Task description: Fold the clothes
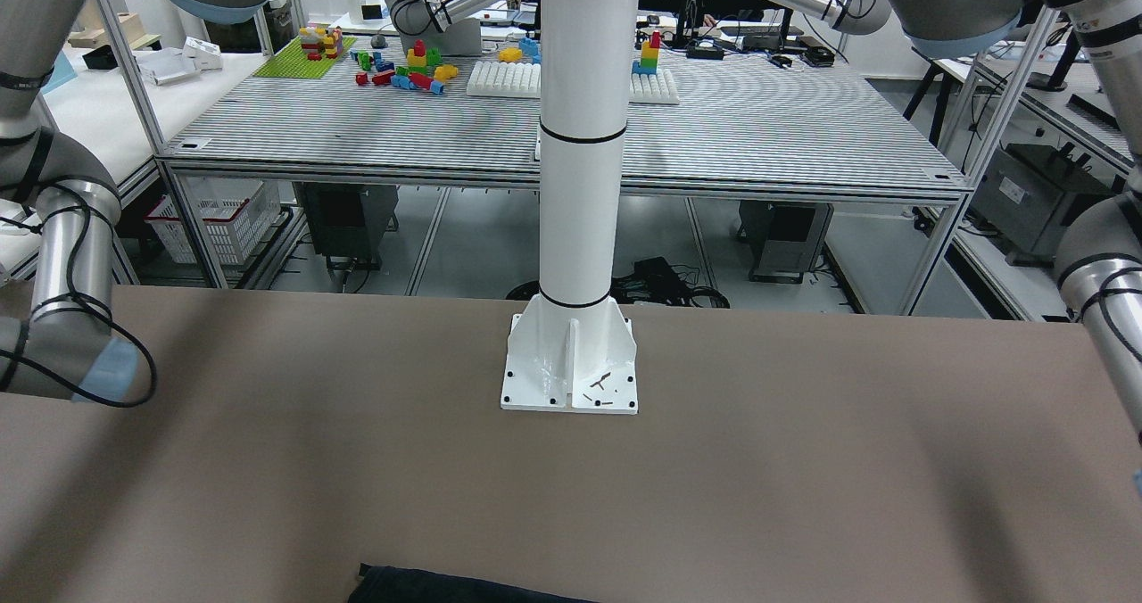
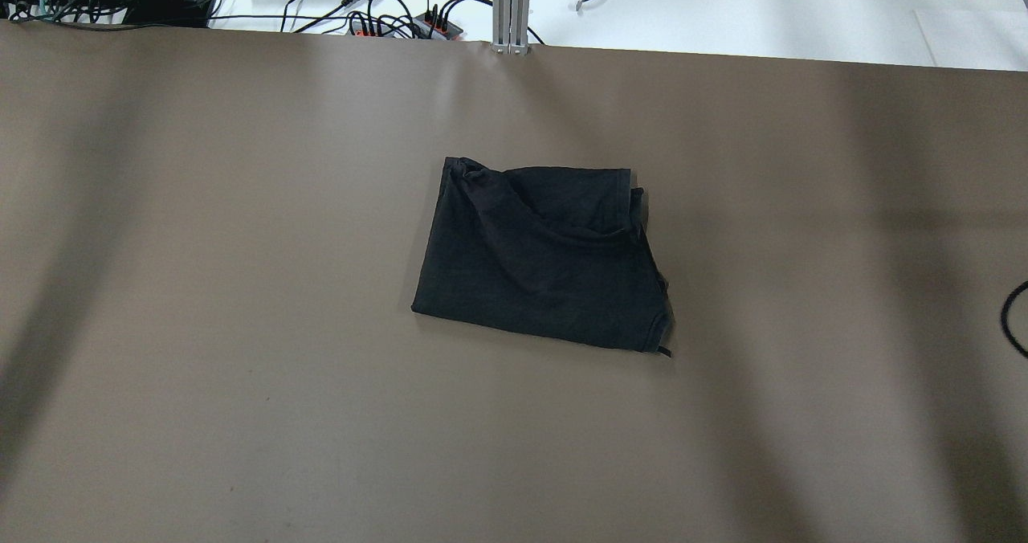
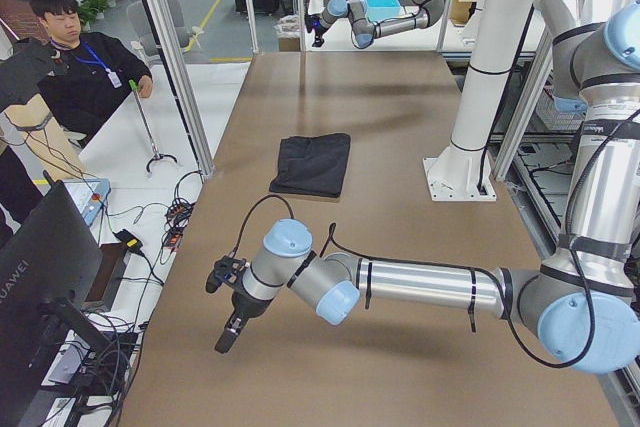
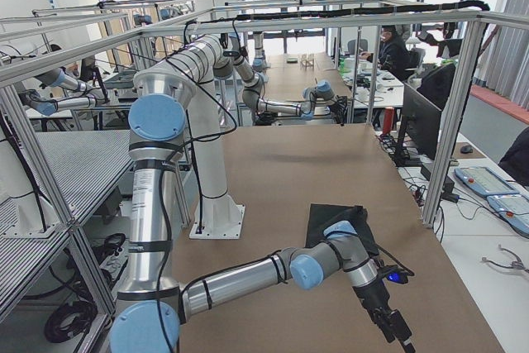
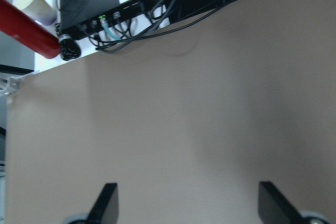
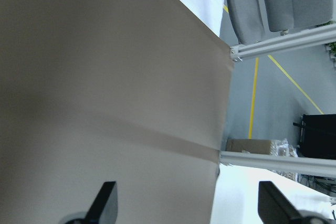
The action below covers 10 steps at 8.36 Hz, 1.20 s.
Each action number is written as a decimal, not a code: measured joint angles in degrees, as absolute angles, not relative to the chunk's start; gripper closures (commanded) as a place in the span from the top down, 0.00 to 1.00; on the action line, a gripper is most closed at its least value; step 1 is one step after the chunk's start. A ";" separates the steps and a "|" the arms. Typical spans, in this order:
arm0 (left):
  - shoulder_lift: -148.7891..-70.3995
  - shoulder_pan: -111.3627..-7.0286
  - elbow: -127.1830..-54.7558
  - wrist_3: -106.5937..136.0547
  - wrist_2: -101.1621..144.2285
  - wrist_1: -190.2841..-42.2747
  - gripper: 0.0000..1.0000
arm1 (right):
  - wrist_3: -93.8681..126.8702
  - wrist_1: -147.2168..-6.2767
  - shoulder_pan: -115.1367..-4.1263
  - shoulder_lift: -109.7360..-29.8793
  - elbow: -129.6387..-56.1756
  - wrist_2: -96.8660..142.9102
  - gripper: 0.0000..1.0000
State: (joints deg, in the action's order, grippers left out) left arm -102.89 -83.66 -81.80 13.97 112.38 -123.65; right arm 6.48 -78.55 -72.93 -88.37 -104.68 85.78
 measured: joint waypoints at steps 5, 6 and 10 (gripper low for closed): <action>-98.10 -93.32 -81.96 -0.95 106.20 -120.72 0.94 | -12.86 -77.61 -92.08 -96.11 -105.61 89.96 0.95; -95.15 -93.78 -82.04 -1.54 103.22 -123.76 0.94 | -13.45 -77.01 -93.76 -97.50 -105.88 90.02 0.95; -96.78 -95.87 -84.49 -0.70 97.84 -119.27 0.94 | -12.66 -76.55 -95.05 -98.42 -106.96 90.53 0.95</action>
State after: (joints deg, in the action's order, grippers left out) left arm -96.78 -95.87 -84.49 -0.70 97.84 -119.27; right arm -12.66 -76.55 -95.05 -98.42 -106.96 90.53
